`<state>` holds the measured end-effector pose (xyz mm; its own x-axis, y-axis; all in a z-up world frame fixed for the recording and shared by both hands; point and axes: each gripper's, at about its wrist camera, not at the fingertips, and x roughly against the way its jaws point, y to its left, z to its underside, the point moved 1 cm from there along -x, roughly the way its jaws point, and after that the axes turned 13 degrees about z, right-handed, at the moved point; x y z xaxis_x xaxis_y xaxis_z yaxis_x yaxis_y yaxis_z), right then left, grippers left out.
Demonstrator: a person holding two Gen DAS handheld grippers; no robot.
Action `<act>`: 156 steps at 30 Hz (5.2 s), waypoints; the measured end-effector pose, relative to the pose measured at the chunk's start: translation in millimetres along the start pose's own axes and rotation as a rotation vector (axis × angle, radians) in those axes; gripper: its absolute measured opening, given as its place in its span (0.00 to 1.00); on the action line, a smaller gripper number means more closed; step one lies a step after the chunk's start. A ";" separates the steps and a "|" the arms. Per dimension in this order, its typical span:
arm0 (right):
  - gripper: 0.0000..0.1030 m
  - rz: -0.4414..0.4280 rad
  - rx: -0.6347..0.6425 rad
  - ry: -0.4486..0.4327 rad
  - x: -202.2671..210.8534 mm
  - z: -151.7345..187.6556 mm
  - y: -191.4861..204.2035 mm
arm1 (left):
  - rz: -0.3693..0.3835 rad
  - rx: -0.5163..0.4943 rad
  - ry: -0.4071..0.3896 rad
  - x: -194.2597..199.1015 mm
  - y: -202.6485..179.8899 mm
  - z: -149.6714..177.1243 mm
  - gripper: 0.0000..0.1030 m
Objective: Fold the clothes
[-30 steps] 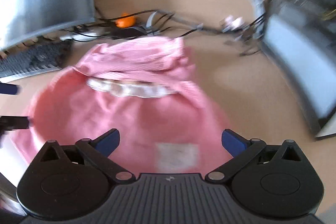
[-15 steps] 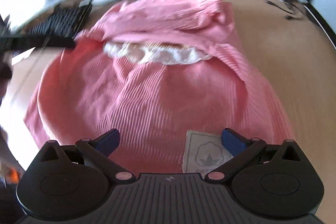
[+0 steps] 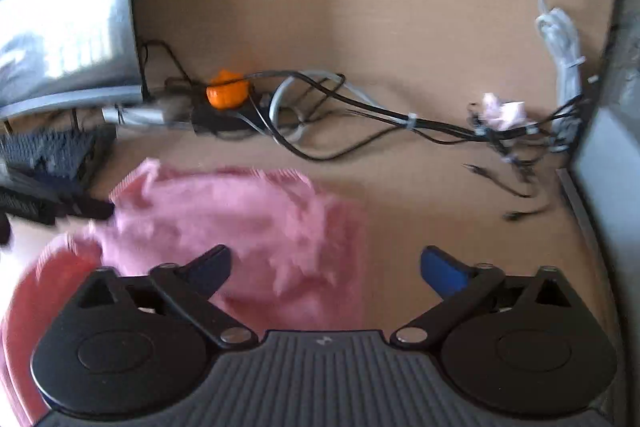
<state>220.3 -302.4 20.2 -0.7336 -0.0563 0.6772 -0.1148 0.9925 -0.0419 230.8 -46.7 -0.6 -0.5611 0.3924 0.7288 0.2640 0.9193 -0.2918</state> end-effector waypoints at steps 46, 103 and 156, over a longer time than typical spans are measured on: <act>0.55 0.075 -0.012 0.083 -65.3 -0.4 -9.0 | -0.187 -0.239 0.059 -43.6 -14.6 1.6 0.78; 0.09 -0.018 -0.009 0.142 96.1 102.0 13.8 | 0.305 -0.214 0.129 77.3 -15.8 94.8 0.26; 0.76 -0.162 -0.256 0.154 -1.4 31.9 -11.4 | 0.333 0.130 0.102 26.8 22.0 31.0 0.78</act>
<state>201.3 -317.0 -3.6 -0.6077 -0.2182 0.7636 -0.0359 0.9681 0.2481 197.3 -15.1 -6.7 -0.3781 0.6721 0.6367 0.3136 0.7400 -0.5950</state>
